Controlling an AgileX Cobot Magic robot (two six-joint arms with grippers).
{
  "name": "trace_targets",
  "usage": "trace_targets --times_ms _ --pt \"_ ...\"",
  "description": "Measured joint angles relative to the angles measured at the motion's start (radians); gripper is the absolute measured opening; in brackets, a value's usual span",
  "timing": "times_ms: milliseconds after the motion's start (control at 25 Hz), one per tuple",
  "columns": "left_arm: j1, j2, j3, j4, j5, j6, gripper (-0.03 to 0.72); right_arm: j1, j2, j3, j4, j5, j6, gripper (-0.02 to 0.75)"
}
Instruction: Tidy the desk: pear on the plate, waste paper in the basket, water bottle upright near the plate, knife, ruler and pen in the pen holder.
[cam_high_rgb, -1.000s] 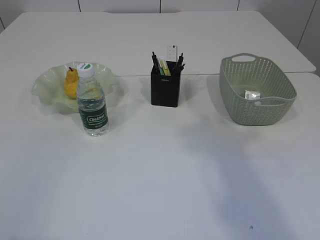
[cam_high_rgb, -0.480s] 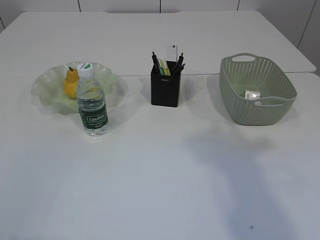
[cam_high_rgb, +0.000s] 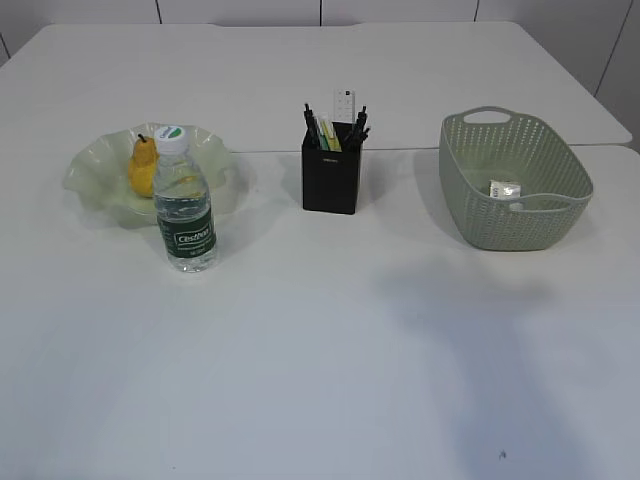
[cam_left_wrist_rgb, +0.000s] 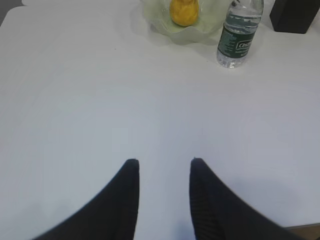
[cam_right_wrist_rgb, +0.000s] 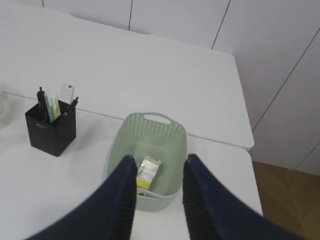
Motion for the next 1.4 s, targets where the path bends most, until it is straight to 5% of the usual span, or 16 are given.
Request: trace_targets --times_ms 440,960,1400 --pt "0.000 0.000 0.000 0.000 0.000 0.000 0.239 0.000 -0.225 0.000 -0.008 0.089 0.015 0.244" --pt "0.000 0.000 0.000 0.000 0.000 0.000 0.238 0.000 -0.526 0.039 -0.021 0.490 0.016 0.244" --pt "0.000 0.000 0.000 0.000 0.000 0.000 0.238 -0.081 -0.711 0.205 0.162 0.563 0.016 0.244"
